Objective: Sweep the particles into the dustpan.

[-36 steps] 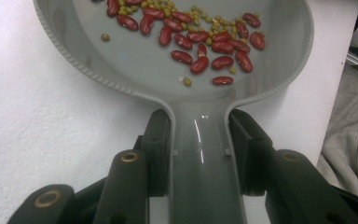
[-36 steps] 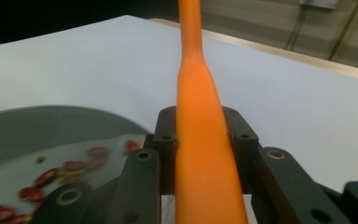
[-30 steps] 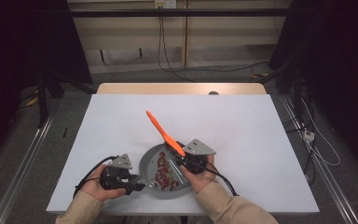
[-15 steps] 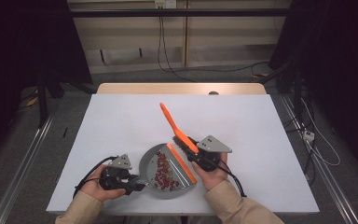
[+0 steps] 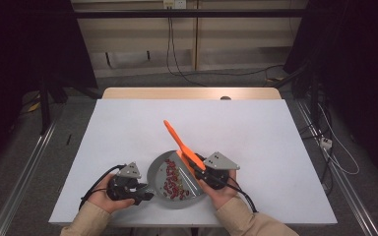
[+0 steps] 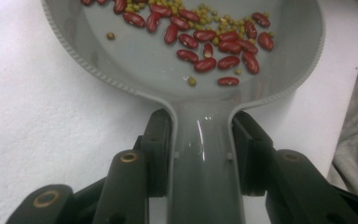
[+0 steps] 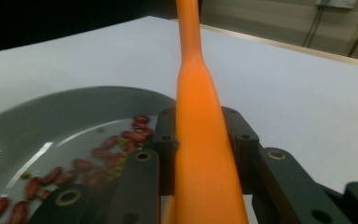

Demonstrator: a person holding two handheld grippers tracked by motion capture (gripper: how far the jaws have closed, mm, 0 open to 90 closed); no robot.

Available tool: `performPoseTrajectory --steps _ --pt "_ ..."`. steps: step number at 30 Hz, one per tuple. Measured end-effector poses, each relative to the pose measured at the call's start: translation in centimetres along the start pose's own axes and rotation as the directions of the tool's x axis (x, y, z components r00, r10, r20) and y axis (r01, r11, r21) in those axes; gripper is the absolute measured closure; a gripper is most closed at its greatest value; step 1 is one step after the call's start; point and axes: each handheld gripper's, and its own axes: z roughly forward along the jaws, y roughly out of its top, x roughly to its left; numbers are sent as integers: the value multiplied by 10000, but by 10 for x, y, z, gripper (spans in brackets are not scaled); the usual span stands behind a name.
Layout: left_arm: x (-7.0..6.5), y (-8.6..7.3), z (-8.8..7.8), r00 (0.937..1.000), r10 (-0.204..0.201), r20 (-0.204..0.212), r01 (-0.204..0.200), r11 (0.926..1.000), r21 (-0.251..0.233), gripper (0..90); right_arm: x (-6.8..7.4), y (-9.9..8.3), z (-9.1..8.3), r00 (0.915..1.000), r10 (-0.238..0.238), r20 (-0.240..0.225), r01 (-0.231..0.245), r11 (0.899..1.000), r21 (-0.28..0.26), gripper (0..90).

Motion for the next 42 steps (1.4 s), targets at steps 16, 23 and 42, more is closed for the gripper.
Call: performPoseTrajectory --steps 16,23,42 --pt "0 -2 10 9950 88 -998 -170 9965 -813 633 -26 21 -18 9968 789 -136 -799 9925 -921 711" --pt "3 -2 6 9870 -187 -1599 -81 9862 -1652 633 -50 19 -27 9957 888 245 -865 9926 -847 711" --pt "24 -6 -9 9439 -1910 -2693 1067 9483 -2988 632 -82 17 -43 9903 996 972 -926 9929 -744 711"
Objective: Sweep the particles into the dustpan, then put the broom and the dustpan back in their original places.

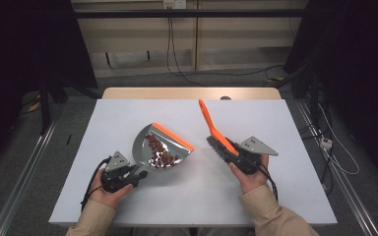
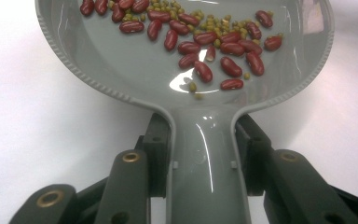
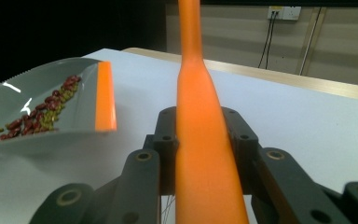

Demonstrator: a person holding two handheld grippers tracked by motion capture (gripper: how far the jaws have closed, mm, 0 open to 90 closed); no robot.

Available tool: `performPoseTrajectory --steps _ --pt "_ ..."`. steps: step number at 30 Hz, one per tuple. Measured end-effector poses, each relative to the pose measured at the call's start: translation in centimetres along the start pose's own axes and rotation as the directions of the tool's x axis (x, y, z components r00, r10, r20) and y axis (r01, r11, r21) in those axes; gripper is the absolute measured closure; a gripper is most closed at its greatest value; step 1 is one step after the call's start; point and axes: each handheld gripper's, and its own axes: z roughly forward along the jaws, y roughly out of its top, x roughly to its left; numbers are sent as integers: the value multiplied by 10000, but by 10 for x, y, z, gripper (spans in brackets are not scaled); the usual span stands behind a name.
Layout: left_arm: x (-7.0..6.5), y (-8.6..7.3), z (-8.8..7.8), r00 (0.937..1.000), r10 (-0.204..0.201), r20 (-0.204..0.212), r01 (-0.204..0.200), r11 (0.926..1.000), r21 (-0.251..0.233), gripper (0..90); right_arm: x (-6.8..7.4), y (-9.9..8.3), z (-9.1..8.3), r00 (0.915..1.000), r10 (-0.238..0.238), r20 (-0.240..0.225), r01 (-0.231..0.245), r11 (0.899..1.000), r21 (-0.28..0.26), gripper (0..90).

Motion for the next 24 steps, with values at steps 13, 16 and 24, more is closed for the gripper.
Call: performPoseTrajectory --steps 13,16,24 --pt "21 -2 1 9881 -1021 -1152 1028 9947 -4 632 -9 -5 -4 9996 104 249 -109 9998 184 711" --pt "26 -2 2 9835 -1226 -1328 1224 9924 -100 632 -10 -5 -5 9995 141 290 -146 9998 160 711" --pt "36 -5 5 9704 -1481 -1908 1516 9884 37 632 -14 -8 -5 9984 200 525 -214 9994 256 710"
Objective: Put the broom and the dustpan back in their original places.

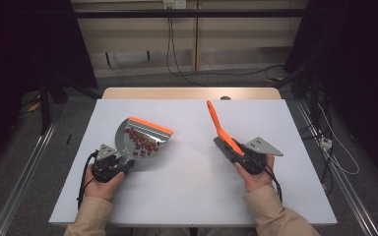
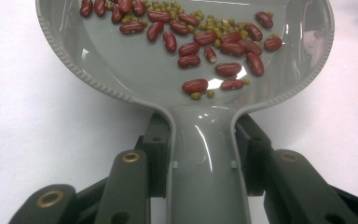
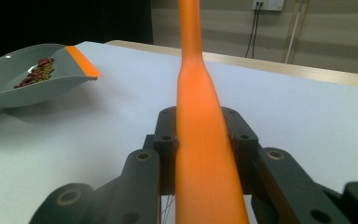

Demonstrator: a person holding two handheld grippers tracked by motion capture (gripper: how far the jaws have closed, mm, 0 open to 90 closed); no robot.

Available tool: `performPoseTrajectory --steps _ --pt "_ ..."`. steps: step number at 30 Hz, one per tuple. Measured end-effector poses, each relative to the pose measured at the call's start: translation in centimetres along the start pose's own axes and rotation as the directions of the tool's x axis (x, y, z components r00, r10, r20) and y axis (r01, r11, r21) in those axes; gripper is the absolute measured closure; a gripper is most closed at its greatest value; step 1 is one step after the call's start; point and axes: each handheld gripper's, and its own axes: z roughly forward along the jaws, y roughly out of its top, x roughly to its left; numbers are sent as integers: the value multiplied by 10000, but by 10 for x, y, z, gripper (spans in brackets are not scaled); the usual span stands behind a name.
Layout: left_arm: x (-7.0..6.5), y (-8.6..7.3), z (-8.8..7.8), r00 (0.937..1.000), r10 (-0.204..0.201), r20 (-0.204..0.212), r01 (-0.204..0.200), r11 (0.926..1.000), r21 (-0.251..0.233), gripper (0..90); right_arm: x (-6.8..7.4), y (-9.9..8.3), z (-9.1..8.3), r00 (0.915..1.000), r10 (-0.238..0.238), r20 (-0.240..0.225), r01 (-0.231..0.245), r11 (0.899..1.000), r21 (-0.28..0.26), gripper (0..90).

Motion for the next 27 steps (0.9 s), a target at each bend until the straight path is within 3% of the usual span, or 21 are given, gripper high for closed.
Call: performPoseTrajectory --steps 7,16,23,27 --pt "8 -1 4 9984 -407 -386 411 9991 101 632 -4 -3 -1 9999 60 153 -61 10000 79 710" --pt "13 -2 6 9936 -638 -930 672 9971 348 632 -6 -4 -3 9998 37 212 -39 10000 55 710" --pt "13 -2 9 9896 -858 -1154 944 9930 715 628 -6 -6 -3 9997 -38 233 34 9999 159 710" --pt "10 -1 6 9897 -909 -1102 979 9934 601 600 -7 -7 -2 9995 20 312 -28 9997 257 710"
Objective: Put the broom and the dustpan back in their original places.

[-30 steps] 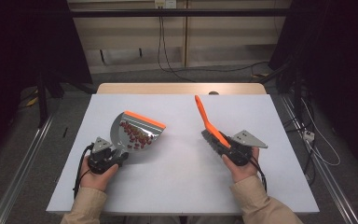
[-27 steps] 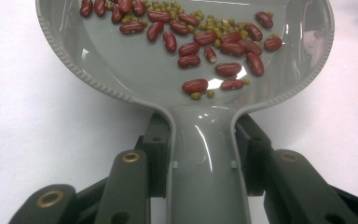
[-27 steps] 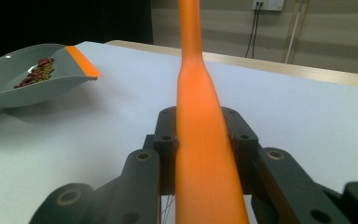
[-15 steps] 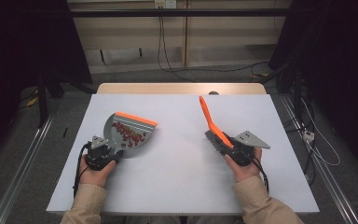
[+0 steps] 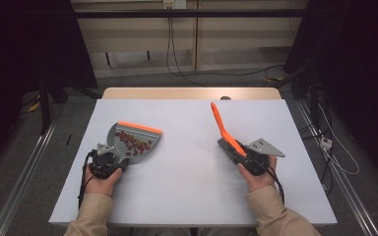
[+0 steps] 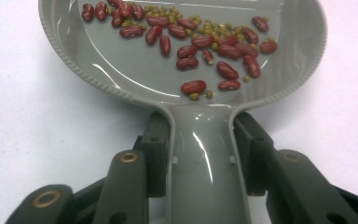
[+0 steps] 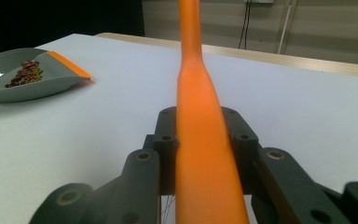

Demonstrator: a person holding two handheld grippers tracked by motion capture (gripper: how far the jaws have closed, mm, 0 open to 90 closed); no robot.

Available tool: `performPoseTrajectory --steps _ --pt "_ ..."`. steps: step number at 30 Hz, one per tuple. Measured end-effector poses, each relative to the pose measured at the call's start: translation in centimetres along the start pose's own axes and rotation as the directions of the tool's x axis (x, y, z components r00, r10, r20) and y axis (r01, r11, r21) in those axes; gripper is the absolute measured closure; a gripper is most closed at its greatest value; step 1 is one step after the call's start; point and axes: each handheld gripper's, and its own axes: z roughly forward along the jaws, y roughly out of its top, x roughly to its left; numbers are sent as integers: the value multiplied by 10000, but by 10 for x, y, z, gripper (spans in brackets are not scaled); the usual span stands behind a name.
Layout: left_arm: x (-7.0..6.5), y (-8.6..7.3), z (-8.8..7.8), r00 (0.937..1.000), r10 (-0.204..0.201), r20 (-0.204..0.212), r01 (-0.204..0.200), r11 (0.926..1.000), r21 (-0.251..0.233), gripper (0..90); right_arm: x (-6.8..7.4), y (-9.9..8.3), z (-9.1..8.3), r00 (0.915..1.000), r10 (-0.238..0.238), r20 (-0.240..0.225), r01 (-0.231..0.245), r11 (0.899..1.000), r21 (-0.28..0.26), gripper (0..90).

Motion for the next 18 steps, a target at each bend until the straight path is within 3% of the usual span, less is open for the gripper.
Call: performPoseTrajectory --steps 9,18 --pt "-8 -2 -5 9982 -57 595 60 10000 -46 500 0 -4 7 10000 44 27 -45 9996 261 709" --pt "-16 -3 -6 9953 245 938 -242 9997 -53 440 -4 -6 12 9998 218 -1 -218 9987 455 708"
